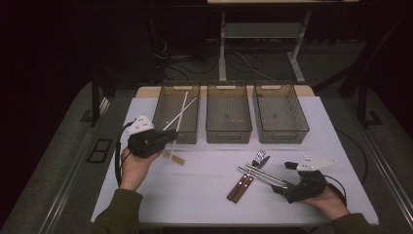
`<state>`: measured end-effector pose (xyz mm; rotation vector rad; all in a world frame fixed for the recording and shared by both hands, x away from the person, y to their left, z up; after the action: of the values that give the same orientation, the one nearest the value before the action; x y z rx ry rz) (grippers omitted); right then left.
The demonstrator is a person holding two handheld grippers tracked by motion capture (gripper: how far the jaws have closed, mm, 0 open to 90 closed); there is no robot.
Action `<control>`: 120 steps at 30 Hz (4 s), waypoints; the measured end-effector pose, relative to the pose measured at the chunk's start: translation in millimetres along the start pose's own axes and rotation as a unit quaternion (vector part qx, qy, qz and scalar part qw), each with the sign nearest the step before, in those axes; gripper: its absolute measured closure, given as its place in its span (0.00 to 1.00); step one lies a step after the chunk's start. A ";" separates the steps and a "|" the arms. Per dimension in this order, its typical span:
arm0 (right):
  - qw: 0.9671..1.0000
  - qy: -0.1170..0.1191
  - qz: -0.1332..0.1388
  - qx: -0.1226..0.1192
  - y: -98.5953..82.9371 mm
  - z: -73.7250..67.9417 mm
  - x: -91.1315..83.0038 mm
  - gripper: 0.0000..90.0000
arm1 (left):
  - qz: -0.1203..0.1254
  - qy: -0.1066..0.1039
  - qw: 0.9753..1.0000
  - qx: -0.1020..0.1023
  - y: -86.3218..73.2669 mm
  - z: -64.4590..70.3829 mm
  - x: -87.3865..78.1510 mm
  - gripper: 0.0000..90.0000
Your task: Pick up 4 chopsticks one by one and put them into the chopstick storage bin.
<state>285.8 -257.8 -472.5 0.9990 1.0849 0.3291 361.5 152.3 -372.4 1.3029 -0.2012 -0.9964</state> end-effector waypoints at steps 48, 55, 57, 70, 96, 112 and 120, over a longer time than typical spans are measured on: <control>1.000 0.004 0.003 0.002 -0.7 -0.5 -0.3 0.01 | 0.011 0.095 0.995 -0.038 69.3 -72.3 57.8 0.93; 1.000 0.004 0.002 0.003 -0.8 -0.4 0.0 0.01 | -0.017 0.111 0.992 -0.049 49.7 -85.8 62.2 0.93; 1.000 0.004 0.002 0.003 -0.9 -0.3 0.1 0.01 | -0.021 0.114 0.992 -0.051 46.2 -88.6 62.1 0.94; 1.000 0.004 0.000 0.004 -1.5 -0.2 0.4 0.01 | -0.056 0.144 0.987 -0.042 30.2 -100.6 63.1 0.93; 1.000 0.004 0.000 0.004 -1.7 -0.4 0.5 0.01 | -0.051 0.134 0.987 -0.070 21.5 -103.3 68.3 0.64; 1.000 0.003 -0.001 0.006 -2.0 -0.3 0.6 0.01 | -0.038 0.075 0.996 -0.042 28.7 -72.1 63.5 0.52; 1.000 0.003 -0.001 0.007 -2.4 -0.1 0.8 0.01 | -0.044 0.043 0.998 -0.029 30.2 -51.5 60.6 0.45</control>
<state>285.5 -258.5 -474.9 1.0092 1.0945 0.3226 445.1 144.0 -386.2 1.3081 -0.0489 -1.0112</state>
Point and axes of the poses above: each handheld gripper's, and its own axes: x roughly forward along the jaws, y roughly out of its top, z roughly to its right, the point moved 5 cm from there along x, roughly forward along the jaws, and after that the axes turned 15 degrees about -x, right-handed, at the moved point
